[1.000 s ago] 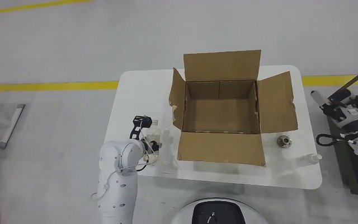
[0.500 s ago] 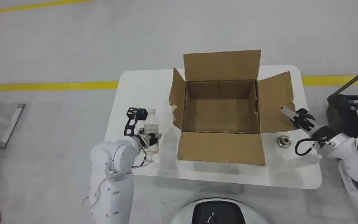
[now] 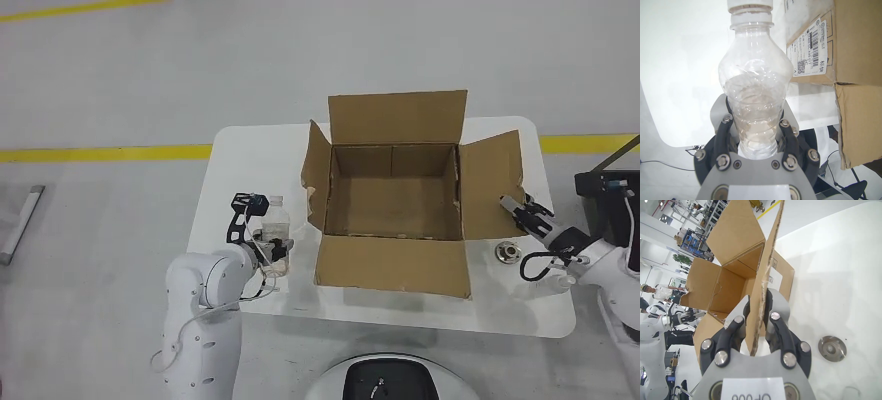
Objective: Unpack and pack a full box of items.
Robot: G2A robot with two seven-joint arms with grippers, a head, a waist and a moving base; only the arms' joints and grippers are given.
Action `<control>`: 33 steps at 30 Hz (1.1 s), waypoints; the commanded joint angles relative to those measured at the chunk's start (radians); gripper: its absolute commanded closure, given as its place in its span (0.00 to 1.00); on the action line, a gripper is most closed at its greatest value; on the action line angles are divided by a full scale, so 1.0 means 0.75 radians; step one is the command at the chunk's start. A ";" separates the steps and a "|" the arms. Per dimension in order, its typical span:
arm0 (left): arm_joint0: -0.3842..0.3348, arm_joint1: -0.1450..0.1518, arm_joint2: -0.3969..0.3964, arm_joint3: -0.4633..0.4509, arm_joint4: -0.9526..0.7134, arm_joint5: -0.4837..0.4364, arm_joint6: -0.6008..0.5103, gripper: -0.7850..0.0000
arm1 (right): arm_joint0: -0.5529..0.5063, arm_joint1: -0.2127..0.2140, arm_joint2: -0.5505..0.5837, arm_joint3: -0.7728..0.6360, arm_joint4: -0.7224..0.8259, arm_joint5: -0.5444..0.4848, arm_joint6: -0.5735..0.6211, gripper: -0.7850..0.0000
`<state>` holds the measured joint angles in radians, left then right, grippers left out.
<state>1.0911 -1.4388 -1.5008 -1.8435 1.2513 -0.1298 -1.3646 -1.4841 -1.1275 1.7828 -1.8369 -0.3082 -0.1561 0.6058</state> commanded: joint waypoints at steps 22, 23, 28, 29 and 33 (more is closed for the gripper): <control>-0.086 0.042 -0.142 -0.294 -0.197 -0.014 -0.103 1.00 | -0.082 0.029 0.050 -0.075 0.125 -0.122 0.228 1.00; -0.105 0.044 -0.137 -0.313 -0.242 -0.013 -0.121 1.00 | -0.082 0.032 0.059 -0.078 0.108 -0.124 0.235 1.00; -0.197 0.048 -0.063 -0.390 -0.400 0.016 -0.184 1.00 | -0.073 0.039 0.060 -0.083 0.076 -0.115 0.227 1.00; -0.215 0.048 -0.043 -0.394 -0.437 0.031 -0.187 1.00 | -0.071 0.039 0.058 -0.082 0.075 -0.112 0.225 1.00; -0.302 0.045 0.046 -0.378 -0.636 0.086 -0.203 1.00 | -0.065 0.044 0.043 -0.085 0.028 -0.102 0.212 1.00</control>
<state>0.8823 -1.4055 -1.4794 -2.1287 0.8113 -0.0644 -1.5129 -1.5333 -1.0953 1.8178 -1.8998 -0.2755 -0.2333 0.7667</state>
